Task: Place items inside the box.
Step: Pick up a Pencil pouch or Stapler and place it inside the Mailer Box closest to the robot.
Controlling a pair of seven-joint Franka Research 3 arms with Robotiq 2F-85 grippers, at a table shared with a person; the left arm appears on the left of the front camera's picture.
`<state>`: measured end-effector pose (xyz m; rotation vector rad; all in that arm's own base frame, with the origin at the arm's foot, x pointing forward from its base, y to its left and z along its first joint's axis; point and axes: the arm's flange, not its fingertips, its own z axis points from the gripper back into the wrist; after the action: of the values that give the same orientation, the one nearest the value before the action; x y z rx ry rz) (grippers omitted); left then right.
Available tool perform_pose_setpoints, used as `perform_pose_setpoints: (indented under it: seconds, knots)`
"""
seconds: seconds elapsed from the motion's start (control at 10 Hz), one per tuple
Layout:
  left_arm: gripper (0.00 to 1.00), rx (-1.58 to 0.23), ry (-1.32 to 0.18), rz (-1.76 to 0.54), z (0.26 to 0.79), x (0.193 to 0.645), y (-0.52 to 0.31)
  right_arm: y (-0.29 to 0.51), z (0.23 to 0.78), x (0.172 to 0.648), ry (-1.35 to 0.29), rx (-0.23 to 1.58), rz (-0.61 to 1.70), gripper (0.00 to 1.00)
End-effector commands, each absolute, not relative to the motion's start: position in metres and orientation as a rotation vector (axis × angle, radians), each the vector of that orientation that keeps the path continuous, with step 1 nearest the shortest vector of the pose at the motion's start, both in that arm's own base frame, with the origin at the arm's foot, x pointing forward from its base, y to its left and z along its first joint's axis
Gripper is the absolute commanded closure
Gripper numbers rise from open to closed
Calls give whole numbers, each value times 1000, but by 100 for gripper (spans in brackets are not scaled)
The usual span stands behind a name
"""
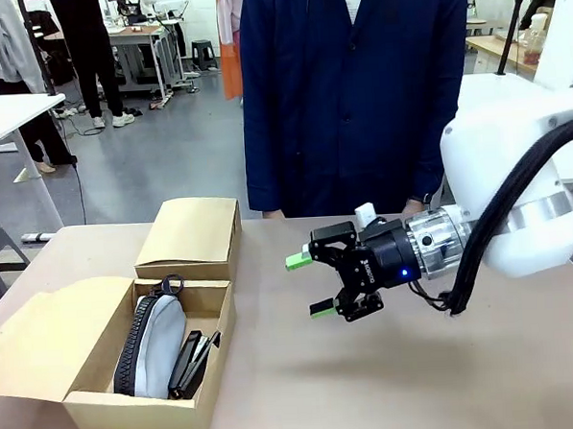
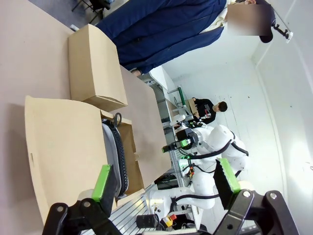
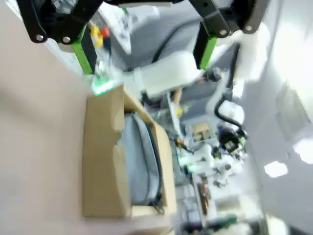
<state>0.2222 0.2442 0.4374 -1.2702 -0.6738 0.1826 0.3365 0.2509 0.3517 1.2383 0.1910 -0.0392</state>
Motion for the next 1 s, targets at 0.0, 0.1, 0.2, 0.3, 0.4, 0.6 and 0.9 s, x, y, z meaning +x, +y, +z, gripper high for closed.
perform_pose_setpoints:
  seconds: [0.0, 0.1, 0.2, 0.3, 0.4, 0.6, 0.9]
  knots:
    - [0, -1284, -698, 168, 440, 223, 244, 78, 410, 359, 306, 1191, 123, 0]
    - [0, -1284, -698, 168, 440, 223, 244, 41, 411, 350, 194, 1234, 174, 0]
    - [0, -1284, -698, 168, 440, 223, 244, 9, 420, 337, 106, 1321, 165, 0]
    - [0, -1284, -698, 168, 440, 223, 244, -18, 425, 322, 51, 1304, 102, 0]
    - [0, -1284, -698, 168, 440, 223, 244, -39, 425, 304, 14, 1299, 60, 0]
    - [0, -1284, -698, 168, 440, 223, 244, -50, 412, 269, 28, 1387, -27, 0]
    - [0, -1284, -698, 168, 440, 223, 244, 4, 405, 268, 95, 1245, -73, 0]
